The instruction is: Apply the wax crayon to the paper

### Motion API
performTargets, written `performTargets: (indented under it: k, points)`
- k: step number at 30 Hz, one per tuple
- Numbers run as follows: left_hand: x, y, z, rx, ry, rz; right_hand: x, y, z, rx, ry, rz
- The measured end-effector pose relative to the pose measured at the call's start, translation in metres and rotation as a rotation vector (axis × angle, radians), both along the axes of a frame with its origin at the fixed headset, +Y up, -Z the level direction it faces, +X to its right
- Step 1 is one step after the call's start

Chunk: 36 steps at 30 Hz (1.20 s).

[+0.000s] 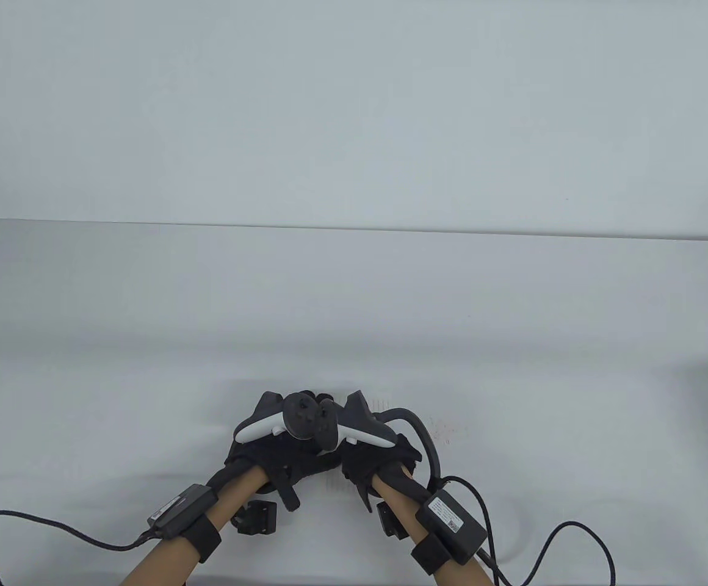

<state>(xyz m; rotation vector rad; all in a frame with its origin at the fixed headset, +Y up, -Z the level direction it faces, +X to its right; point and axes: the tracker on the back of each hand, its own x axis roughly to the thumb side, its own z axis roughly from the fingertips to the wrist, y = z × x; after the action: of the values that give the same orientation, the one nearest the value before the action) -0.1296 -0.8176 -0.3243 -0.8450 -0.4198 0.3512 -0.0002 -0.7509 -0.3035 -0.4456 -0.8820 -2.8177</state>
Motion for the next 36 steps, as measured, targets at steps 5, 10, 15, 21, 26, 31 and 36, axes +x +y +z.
performTargets:
  k: [5, 10, 15, 21, 26, 31, 36]
  points:
    - [0.0, 0.0, 0.0, 0.0, 0.0, 0.0, 0.008, 0.0, -0.001, 0.021, -0.033, -0.049]
    - [0.0, 0.0, 0.0, 0.003, -0.001, -0.004, 0.023, 0.0, -0.006, 0.027, -0.101, -0.08]
    - [0.0, 0.0, 0.0, 0.003, -0.001, -0.004, 0.024, 0.001, -0.009, 0.184, -0.115, -0.117]
    - [0.0, 0.0, 0.0, 0.003, -0.001, -0.004, 0.018, -0.002, -0.016, 0.294, -0.148, -0.225]
    - [0.0, 0.0, 0.0, 0.003, -0.001, -0.004, 0.018, -0.007, -0.021, 0.291, -0.155, -0.203]
    - [0.0, 0.0, 0.0, 0.003, -0.001, -0.004, 0.016, -0.011, -0.023, 0.269, -0.155, -0.217]
    - [0.0, 0.0, 0.0, 0.003, -0.001, -0.004, 0.01, -0.009, -0.023, 0.277, -0.111, -0.146]
